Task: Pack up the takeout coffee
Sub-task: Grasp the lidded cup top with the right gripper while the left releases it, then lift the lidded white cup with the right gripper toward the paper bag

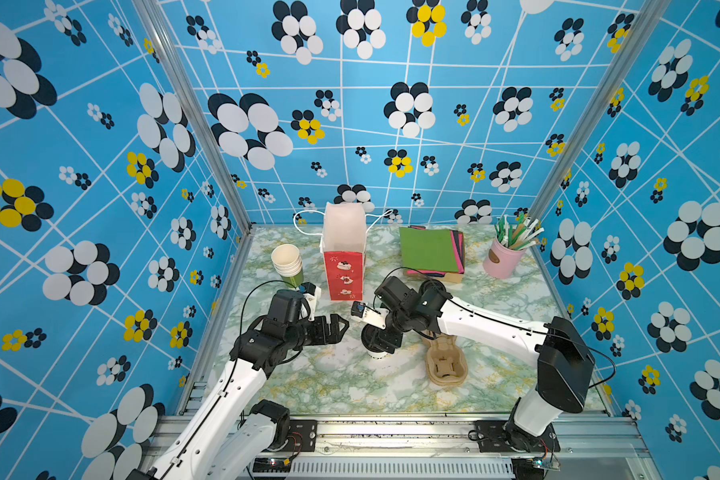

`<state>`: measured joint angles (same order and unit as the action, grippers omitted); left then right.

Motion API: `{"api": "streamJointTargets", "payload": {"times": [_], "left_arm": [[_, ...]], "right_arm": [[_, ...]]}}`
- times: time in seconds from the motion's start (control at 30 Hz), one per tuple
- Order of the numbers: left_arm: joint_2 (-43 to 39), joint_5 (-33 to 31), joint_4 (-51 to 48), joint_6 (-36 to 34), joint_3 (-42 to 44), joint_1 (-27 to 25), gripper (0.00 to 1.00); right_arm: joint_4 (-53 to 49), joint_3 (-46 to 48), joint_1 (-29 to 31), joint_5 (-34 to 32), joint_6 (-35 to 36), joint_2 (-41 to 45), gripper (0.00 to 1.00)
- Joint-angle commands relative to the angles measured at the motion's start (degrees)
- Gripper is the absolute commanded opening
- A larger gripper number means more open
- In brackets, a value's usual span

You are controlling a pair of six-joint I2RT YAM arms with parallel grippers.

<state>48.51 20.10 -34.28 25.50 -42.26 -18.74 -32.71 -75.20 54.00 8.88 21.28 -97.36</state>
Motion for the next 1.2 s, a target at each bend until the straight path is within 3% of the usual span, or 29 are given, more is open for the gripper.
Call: {"api": "streamJointTargets", "payload": {"times": [0.0,0.37,0.57,1.17], "left_arm": [[-0.6,0.38,0.71,0.34,0.89,0.38,0.99],[-0.96,0.21,0.62,0.33,1.38,0.54,0.99],[-1.26,0.05,0.39,0.29,1.35,0.51,0.99],[-2.27,0.12,-0.26,0.33,1.65,0.6,0.99]], "right_arm": [[-0.92,-0.01,0.15,-2.72,-1.3,0.34,0.69],[1.61,1.27,-4.23,-2.51,-3.09,5.32,0.68],[3.26,0.16,-9.65,-1.22,-5.63,5.26,0.65],[1.03,-17.05,-20.94,1.05,-7.0,-10.8,0.63]]}}
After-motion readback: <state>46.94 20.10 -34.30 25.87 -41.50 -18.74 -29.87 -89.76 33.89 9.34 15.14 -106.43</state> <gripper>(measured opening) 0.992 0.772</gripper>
